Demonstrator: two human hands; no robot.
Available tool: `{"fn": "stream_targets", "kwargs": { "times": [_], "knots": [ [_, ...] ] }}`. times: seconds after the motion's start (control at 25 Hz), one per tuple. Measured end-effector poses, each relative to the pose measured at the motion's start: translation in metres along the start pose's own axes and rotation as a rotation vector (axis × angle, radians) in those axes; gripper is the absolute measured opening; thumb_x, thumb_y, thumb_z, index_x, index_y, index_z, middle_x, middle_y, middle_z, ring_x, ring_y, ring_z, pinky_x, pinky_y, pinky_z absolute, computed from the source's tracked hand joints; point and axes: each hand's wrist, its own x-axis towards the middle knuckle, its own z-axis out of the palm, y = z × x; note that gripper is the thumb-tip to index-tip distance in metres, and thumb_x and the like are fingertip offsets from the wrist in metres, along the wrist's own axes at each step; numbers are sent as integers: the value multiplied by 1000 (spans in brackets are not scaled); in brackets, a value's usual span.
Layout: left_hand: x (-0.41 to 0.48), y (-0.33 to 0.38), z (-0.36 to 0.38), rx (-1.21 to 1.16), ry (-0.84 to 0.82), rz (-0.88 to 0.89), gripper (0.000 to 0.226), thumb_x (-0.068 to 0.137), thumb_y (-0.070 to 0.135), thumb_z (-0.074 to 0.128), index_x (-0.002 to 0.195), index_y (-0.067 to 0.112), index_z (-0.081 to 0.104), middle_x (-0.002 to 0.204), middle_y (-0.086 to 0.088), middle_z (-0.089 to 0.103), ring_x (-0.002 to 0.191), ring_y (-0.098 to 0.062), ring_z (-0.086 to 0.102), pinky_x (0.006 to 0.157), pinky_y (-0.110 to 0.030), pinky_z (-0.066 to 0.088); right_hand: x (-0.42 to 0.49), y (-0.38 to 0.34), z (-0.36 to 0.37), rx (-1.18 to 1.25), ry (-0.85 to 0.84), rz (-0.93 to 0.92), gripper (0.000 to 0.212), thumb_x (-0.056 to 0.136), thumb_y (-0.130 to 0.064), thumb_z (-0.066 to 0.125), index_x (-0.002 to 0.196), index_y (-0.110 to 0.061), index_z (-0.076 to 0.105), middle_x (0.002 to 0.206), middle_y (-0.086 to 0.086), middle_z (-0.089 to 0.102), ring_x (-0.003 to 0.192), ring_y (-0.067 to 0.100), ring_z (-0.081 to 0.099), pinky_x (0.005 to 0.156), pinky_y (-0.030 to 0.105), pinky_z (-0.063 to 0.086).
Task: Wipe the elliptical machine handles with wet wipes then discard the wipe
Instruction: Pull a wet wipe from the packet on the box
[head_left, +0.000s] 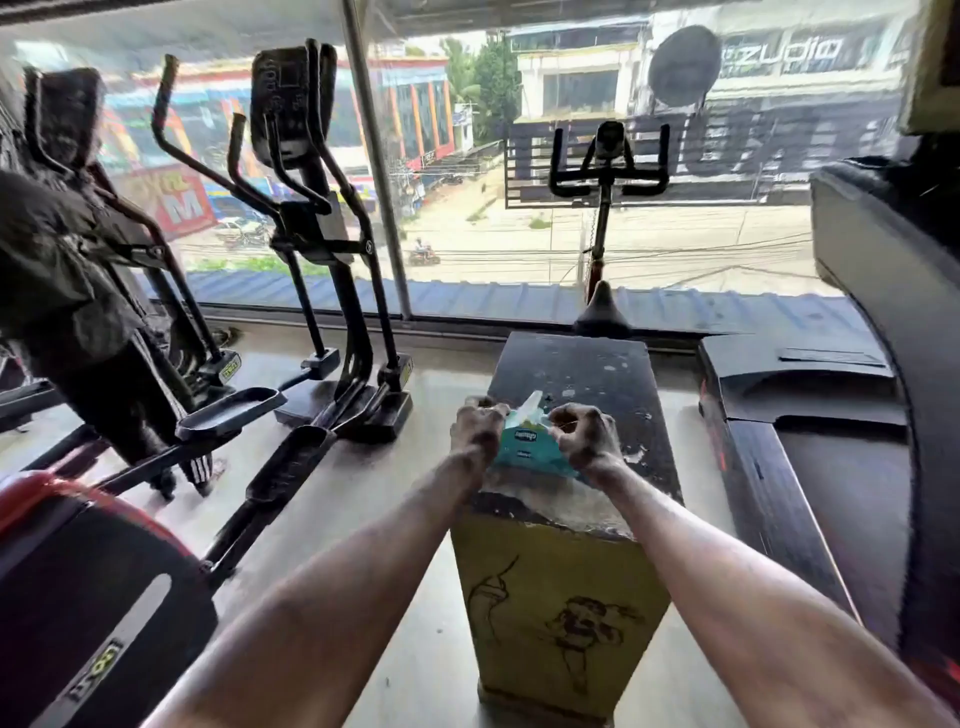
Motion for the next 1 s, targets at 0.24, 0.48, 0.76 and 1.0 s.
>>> {"fn": "stream_targets", "kwargs": {
  "times": [0.24, 0.48, 0.76, 1.0],
  "knots": [
    [48, -20, 15, 208, -79, 93, 52, 87, 11, 77, 135, 14, 58, 132, -7, 69, 113, -27, 68, 95, -36, 57, 37, 4, 42, -144, -19, -4, 19, 91, -26, 71, 103, -15, 80, 110, 12, 77, 106, 31, 70, 87, 35, 52],
    [77, -32, 19, 281, -121, 122, 58, 80, 9, 85, 132, 13, 60, 129, -8, 70, 114, -26, 67, 100, -36, 55, 51, 17, 58, -154, 28, -18, 14, 92, -22, 71, 98, -13, 80, 101, 13, 72, 96, 35, 68, 81, 36, 51],
    [86, -30, 22, 330, -106, 121, 32, 89, 11, 73, 121, 12, 69, 125, -8, 73, 108, -24, 68, 94, -35, 57, 50, 24, 42, 2, 57, 7, 9, 94, -19, 70, 95, -13, 76, 99, 9, 78, 90, 26, 71, 78, 27, 48],
    [79, -16, 23, 326, -154, 231, 43, 85, 12, 78, 126, 12, 65, 131, -8, 70, 119, -24, 65, 101, -29, 51, 51, 19, 26, 88, 101, 21, 6, 95, -17, 66, 97, -17, 72, 96, 6, 78, 91, 26, 71, 80, 32, 52]
  ]
}}
